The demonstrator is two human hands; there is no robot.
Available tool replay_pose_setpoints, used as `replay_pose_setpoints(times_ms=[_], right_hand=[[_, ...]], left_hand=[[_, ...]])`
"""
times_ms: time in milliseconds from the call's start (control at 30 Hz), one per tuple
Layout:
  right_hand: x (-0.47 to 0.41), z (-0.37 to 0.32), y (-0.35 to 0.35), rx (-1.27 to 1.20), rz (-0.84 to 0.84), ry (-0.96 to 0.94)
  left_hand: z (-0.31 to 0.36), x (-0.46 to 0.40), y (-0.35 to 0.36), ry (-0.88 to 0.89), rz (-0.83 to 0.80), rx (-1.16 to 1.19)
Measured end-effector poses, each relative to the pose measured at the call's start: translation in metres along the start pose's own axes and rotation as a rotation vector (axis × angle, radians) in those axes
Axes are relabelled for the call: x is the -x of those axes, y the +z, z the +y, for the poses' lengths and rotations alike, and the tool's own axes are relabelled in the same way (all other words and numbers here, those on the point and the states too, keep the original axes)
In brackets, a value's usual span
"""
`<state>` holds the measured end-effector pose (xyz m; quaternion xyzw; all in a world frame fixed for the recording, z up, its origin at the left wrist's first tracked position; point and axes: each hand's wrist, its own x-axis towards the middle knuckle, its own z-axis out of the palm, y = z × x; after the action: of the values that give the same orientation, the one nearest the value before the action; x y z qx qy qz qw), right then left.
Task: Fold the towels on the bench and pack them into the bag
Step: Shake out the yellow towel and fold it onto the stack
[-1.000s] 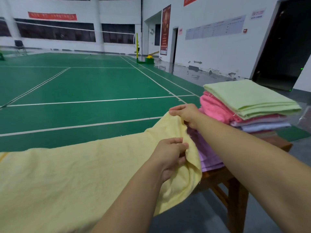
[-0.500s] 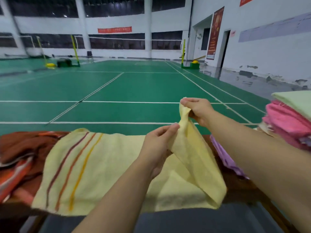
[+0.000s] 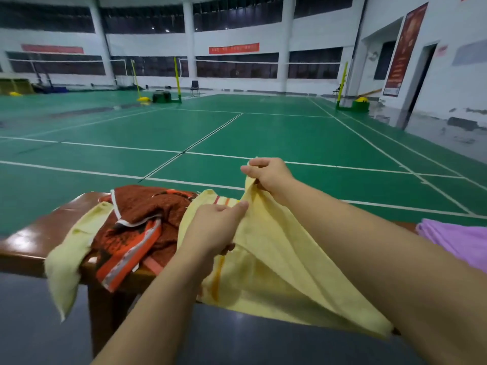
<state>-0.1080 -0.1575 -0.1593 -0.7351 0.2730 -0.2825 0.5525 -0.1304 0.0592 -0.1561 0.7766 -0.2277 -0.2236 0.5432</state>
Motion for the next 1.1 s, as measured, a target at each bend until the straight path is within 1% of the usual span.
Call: replay_pose_setpoints(times_ms=[67, 167, 267, 400, 467, 500, 533, 567, 633, 667, 733, 767, 833, 867, 1000, 1100], right_hand=[[0.003, -0.007, 0.03, 0.022, -0.043, -0.016], [0.009, -0.015, 0.068, 0.079, -0.103, -0.037], [0.013, -0.014, 0.098, 0.137, -0.136, -0.019], [0.02, -0.007, 0.122, 0.233, -0.17, 0.056], [0.023, -0.007, 0.123, 0.213, -0.162, 0.079], [0.023, -0.008, 0.12, 0.166, -0.159, 0.092], [0.023, -0.009, 0.115, 0.106, -0.155, 0.097], [0.022, -0.011, 0.108, 0.063, -0.14, 0.087], [0.02, -0.011, 0.088, 0.044, -0.086, 0.042], [0.021, -0.01, 0.076, 0.053, -0.054, 0.023], [0.025, -0.002, 0.046, 0.129, -0.003, -0.015], [0.029, 0.005, 0.028, 0.186, 0.019, -0.031], [0.039, 0.022, -0.008, 0.282, 0.062, -0.025], [0.047, 0.03, -0.027, 0.34, 0.078, -0.001], [0.081, 0.059, -0.087, 0.66, 0.137, 0.089], [0.097, 0.064, -0.116, 0.91, 0.179, 0.168]], left_hand=[[-0.007, -0.006, -0.02, -0.009, 0.046, -0.096], [-0.016, -0.013, -0.049, -0.016, 0.059, -0.226], [-0.024, -0.015, -0.072, -0.051, 0.038, -0.344], [-0.035, -0.017, -0.084, -0.123, -0.023, -0.533], [-0.042, -0.018, -0.087, -0.171, -0.067, -0.546], [-0.045, -0.018, -0.087, -0.199, -0.074, -0.531], [-0.048, -0.02, -0.088, -0.212, -0.053, -0.545], [-0.051, -0.023, -0.087, -0.198, -0.008, -0.618], [-0.052, -0.032, -0.083, -0.089, 0.167, -0.788], [-0.052, -0.038, -0.079, -0.01, 0.278, -0.814], [-0.05, -0.047, -0.069, 0.121, 0.466, -0.764], [-0.049, -0.052, -0.063, 0.169, 0.523, -0.738], [-0.051, -0.063, -0.054, 0.215, 0.567, -0.717], [-0.054, -0.068, -0.05, 0.208, 0.566, -0.718], [-0.057, -0.077, -0.039, 0.105, 0.536, -0.733], [-0.053, -0.078, -0.035, 0.05, 0.487, -0.703]])
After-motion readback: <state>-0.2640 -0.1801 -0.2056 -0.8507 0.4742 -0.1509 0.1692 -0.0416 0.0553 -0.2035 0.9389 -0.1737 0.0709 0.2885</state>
